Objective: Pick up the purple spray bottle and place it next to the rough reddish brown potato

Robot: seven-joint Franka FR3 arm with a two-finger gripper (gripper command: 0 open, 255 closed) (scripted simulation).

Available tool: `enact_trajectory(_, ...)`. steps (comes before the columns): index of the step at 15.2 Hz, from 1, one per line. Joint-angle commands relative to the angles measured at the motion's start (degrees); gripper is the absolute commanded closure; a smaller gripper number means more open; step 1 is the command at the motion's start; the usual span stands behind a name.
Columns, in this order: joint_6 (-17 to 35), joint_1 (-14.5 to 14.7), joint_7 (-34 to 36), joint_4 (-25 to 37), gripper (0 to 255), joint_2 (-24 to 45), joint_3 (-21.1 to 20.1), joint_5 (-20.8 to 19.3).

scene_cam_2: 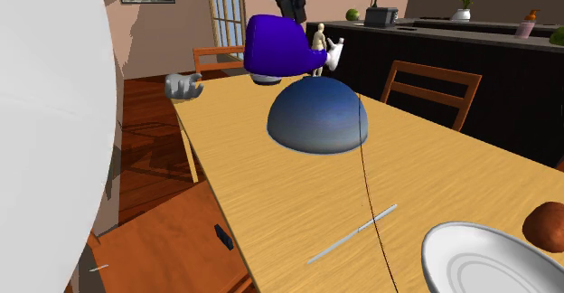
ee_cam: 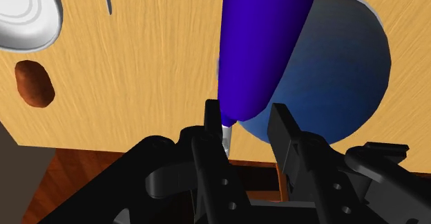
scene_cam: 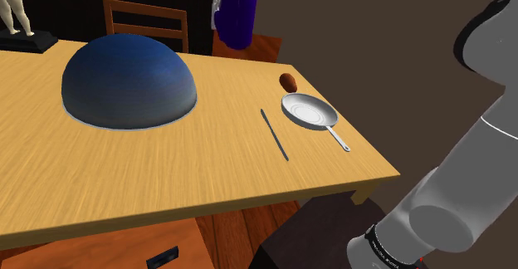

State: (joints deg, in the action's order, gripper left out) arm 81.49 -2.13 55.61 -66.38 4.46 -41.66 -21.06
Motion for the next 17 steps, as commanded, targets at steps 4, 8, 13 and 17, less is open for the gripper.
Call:
enact_trajectory(4,8.4,-7.2,-9.0,-13.2,255,-9.9,6.2,9.3)
enact_trajectory(8,13.2,-9.8,-15.6,-21.0,255,-15.0,11.4,13.5)
enact_trajectory(13,18.1,-11.8,-23.1,-28.1,255,-18.6,17.3,16.4)
enact_trajectory(17,21.6,-13.3,-28.6,-32.3,255,-20.0,21.4,17.7)
